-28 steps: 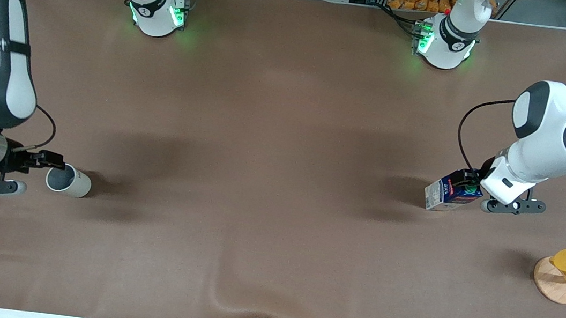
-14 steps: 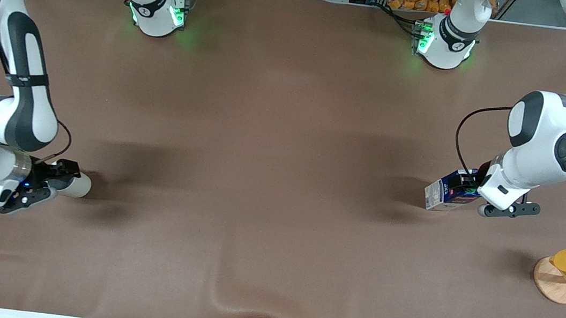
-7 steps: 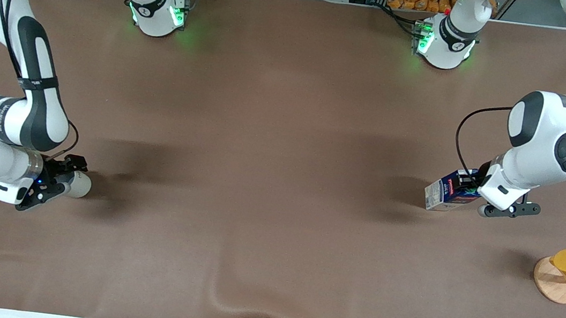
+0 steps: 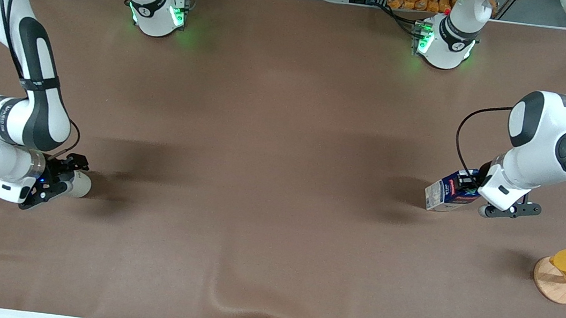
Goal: Place milk next to cup
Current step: 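Grasp the milk carton with the left gripper while the right gripper grasps the mug, then carry the white mug with the right gripper toward the table middle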
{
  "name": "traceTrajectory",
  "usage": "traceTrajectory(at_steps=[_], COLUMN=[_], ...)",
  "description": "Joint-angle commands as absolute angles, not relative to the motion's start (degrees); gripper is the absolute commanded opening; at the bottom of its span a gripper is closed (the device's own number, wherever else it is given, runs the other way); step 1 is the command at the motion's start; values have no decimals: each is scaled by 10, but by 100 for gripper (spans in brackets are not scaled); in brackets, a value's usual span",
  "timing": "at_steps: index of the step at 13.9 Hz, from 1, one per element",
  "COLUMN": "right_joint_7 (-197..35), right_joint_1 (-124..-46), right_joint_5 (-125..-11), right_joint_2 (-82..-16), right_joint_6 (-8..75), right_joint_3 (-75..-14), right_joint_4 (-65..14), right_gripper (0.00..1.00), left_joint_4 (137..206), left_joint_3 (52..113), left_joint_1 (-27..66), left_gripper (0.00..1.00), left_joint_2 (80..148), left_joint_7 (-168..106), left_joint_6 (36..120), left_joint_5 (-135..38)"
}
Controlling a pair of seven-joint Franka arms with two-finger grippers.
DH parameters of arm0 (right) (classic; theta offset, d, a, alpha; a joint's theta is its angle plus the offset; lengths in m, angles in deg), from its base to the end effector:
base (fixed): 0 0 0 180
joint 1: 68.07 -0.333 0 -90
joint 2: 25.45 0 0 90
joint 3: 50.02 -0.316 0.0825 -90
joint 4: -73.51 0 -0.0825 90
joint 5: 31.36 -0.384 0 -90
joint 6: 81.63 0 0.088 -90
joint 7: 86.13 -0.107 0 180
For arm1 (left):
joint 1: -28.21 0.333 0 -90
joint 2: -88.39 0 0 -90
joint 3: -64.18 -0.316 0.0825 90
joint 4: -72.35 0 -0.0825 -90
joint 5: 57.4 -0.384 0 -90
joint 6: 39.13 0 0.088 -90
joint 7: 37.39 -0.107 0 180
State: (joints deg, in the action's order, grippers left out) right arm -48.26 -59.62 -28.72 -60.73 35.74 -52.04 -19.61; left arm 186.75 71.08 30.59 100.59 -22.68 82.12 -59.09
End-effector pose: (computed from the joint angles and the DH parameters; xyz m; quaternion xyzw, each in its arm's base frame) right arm 0.6632 -0.0799 0.2478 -0.9553 -0.2795 0.0921 0.0279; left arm 0.5810 -0.0426 0.3478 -0.9956 -0.0813 0.0452 0.0072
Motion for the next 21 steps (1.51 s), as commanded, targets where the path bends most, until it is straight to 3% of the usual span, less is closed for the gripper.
traceTrajectory(at_steps=[1,7,12,17,21], right_joint_7=[-473,-390,-301,-272,-265], right_joint_1=[-590,-595,-624,-648,-716], right_joint_5=[-277,-277,-285,-285,-280], right_joint_2=[-610,-604,-603,-597,-592], right_joint_6=[361,372,367,364,349], right_joint_3=[-524,-525,-531,-627,-648], right_joint_4=[-201,-190,-125,-80,-41], right_gripper=[0,0,0,0,0], left_joint_4=[1859,1859,1853,1808,1767], left_joint_3=[713,714,714,715,717], left_joint_1=[309,309,309,308,305], left_gripper=[45,39,37,38,37], left_joint_2=[1007,1004,989,984,983], left_joint_7=[-217,-210,-216,-216,-216], left_joint_6=[823,819,808,765,708], left_joint_5=[-604,-603,-601,-596,-595])
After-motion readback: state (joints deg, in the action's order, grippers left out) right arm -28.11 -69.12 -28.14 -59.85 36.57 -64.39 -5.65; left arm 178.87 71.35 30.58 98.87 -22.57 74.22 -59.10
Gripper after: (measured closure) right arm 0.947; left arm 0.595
